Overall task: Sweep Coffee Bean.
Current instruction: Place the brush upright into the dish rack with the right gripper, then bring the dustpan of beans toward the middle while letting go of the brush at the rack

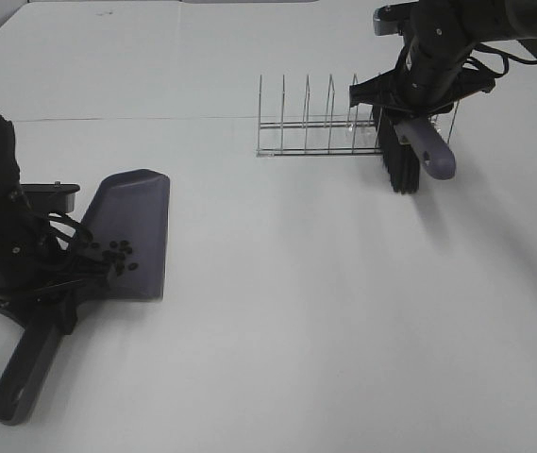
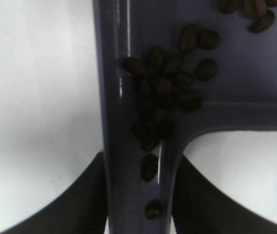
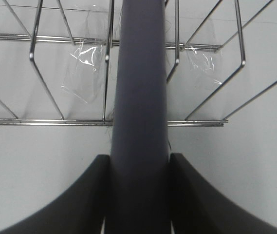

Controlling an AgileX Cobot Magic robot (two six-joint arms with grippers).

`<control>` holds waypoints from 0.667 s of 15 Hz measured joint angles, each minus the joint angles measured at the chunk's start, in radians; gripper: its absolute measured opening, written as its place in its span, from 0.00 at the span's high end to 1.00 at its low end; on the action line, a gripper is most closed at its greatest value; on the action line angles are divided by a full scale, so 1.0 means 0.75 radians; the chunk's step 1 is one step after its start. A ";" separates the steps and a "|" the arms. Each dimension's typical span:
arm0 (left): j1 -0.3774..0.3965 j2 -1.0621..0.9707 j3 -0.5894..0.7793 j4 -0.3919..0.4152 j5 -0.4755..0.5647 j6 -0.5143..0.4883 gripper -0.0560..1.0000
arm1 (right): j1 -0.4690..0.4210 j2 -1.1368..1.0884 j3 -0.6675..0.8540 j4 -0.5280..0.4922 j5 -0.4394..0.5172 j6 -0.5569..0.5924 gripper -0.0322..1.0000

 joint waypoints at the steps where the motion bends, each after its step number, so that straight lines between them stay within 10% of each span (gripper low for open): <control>1: 0.000 0.000 0.000 0.000 0.000 0.000 0.64 | 0.000 0.000 -0.003 0.005 0.007 -0.001 0.62; 4: 0.000 0.000 0.000 0.000 0.000 0.000 0.64 | 0.000 0.000 -0.015 0.016 0.023 -0.007 0.62; 7: 0.000 0.000 0.000 -0.001 0.001 0.000 0.64 | -0.008 -0.025 -0.015 0.012 0.071 -0.020 0.33; 10: 0.000 0.000 -0.001 -0.001 0.003 0.007 0.64 | -0.009 -0.147 -0.015 0.011 0.105 -0.056 0.28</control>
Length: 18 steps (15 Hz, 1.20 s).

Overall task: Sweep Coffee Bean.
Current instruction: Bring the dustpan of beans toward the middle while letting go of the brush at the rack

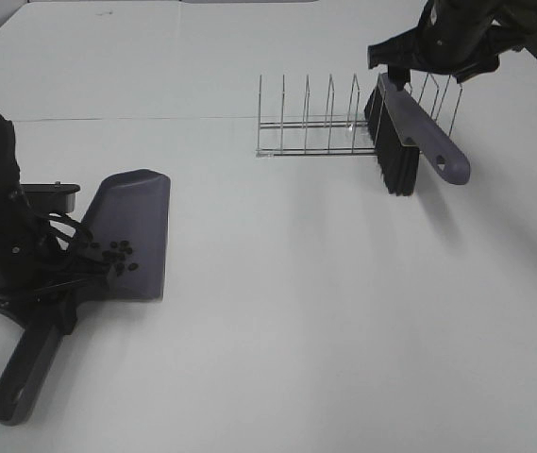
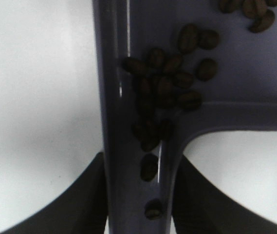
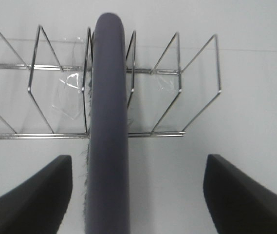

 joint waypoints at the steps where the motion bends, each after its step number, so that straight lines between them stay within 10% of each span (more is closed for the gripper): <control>1: 0.000 0.000 -0.001 0.000 0.001 0.012 0.64 | 0.000 -0.052 -0.001 0.001 0.031 -0.004 0.27; 6: 0.000 0.016 -0.027 -0.012 0.015 0.021 0.64 | 0.000 -0.444 0.060 0.343 0.423 -0.417 0.27; 15: 0.000 0.048 -0.041 -0.055 -0.048 0.023 0.60 | 0.000 -1.429 1.027 0.563 0.332 -0.613 0.27; 18: -0.004 0.048 -0.048 -0.031 -0.035 0.029 0.13 | 0.000 -1.821 1.365 0.561 0.344 -0.655 0.27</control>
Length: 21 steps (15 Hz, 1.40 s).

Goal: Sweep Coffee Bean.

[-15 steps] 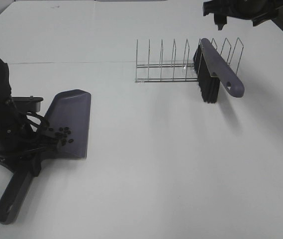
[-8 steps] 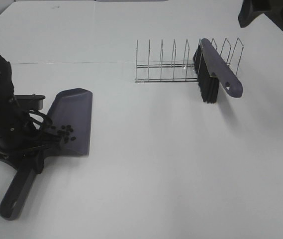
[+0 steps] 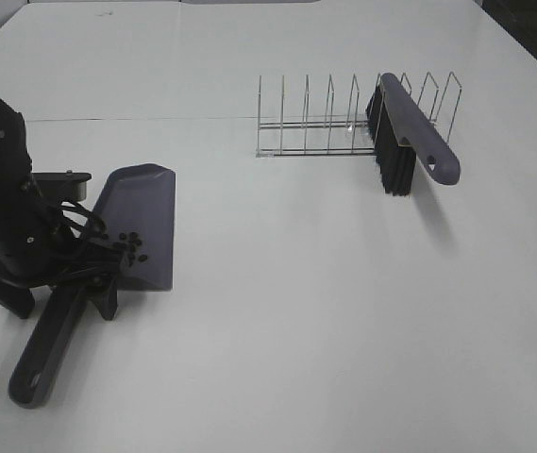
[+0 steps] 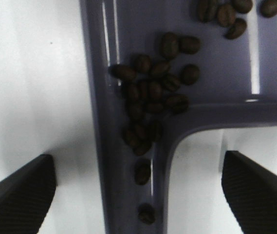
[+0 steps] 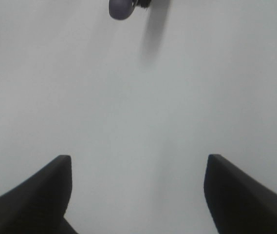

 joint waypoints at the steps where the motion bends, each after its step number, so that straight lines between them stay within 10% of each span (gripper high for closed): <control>1: 0.000 0.000 0.000 0.023 0.029 0.003 0.11 | 0.000 -0.101 0.067 0.000 0.023 -0.008 0.27; 13: 0.000 -0.832 0.047 0.047 0.241 0.004 0.09 | 0.000 -0.704 0.267 0.101 0.268 -0.127 0.27; 21: 0.000 -1.665 0.545 0.120 0.241 0.003 0.09 | 0.000 -0.899 0.267 0.112 0.267 -0.137 0.27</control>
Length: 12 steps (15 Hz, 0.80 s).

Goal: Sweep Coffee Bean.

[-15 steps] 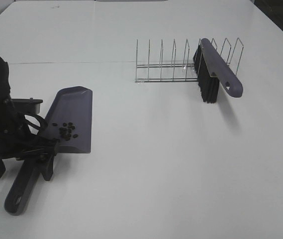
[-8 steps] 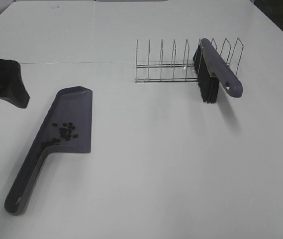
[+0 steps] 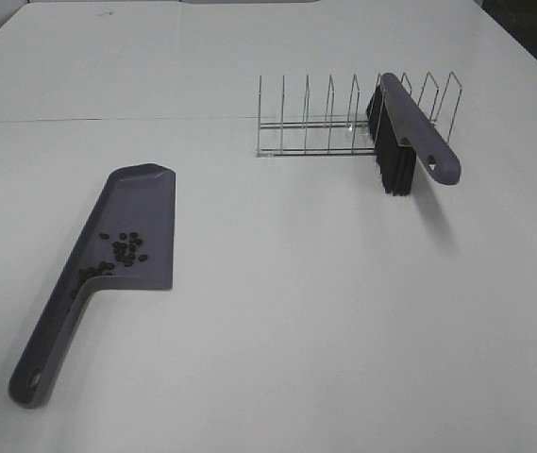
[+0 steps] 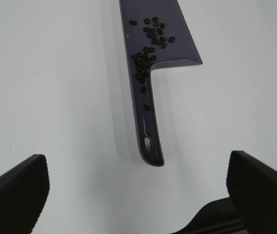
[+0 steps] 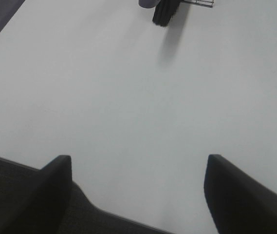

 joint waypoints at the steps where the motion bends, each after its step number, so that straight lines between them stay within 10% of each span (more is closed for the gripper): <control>1: 0.000 -0.117 0.064 0.004 0.000 0.000 0.09 | 0.000 0.000 0.000 0.000 0.000 0.000 0.27; 12: 0.000 -0.803 0.117 -0.020 0.144 0.028 0.09 | 0.000 0.000 0.000 0.000 0.000 -0.001 0.27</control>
